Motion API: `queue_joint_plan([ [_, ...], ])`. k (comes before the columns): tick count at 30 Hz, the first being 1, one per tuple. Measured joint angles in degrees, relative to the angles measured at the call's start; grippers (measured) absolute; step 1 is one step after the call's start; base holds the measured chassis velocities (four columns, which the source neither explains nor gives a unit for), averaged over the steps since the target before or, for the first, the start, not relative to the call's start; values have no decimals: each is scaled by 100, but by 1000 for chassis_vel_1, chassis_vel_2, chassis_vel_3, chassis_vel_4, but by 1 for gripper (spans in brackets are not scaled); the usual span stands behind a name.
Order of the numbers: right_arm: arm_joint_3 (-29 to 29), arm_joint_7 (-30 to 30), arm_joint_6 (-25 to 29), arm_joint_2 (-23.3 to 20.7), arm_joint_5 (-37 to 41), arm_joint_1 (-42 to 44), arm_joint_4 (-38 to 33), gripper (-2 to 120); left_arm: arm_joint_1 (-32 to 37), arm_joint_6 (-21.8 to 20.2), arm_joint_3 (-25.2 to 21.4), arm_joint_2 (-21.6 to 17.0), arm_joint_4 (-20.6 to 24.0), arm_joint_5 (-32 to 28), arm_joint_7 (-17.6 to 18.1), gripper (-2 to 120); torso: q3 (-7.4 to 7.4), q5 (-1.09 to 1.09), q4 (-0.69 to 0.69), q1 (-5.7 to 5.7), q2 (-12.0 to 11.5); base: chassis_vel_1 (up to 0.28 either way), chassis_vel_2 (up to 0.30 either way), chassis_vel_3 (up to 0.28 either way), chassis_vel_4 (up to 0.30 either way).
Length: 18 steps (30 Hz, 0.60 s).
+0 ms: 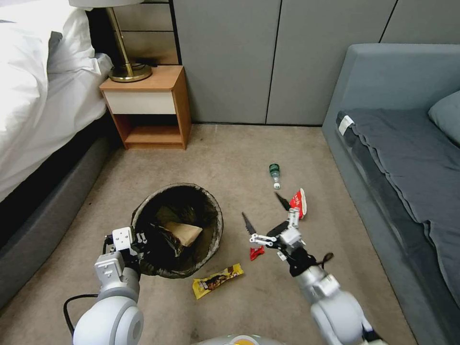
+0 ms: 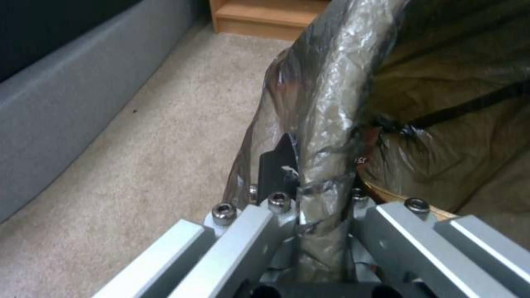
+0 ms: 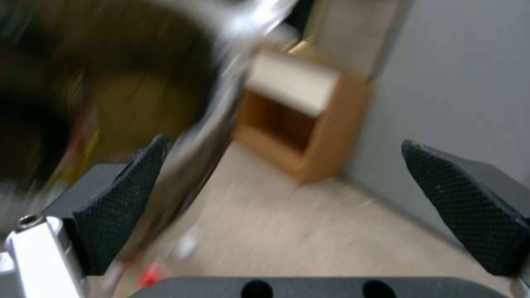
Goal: Pick up the trash bin, then pick up the garbage from the floor and place it into the trash bin.
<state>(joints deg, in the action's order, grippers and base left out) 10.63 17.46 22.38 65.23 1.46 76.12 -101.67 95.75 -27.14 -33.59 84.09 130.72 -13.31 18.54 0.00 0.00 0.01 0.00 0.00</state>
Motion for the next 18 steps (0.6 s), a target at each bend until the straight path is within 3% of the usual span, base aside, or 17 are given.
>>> queue_joint_plan([
  [4,-354,389,-35,-288,-32,-374,428,100,19,0,17,18,10,30,0,0,0,1,0,0,0,0,0,0,0],
  [9,-949,1560,-20,-603,-86,-1044,1238,100,24,-12,51,46,23,80,-1,0,0,1,-1,0,0,0,0,0,0],
  [18,-1938,2788,259,-396,-557,-1902,2772,100,60,-5,61,119,26,129,1,0,0,1,0,0,0,0,0,0,0],
])
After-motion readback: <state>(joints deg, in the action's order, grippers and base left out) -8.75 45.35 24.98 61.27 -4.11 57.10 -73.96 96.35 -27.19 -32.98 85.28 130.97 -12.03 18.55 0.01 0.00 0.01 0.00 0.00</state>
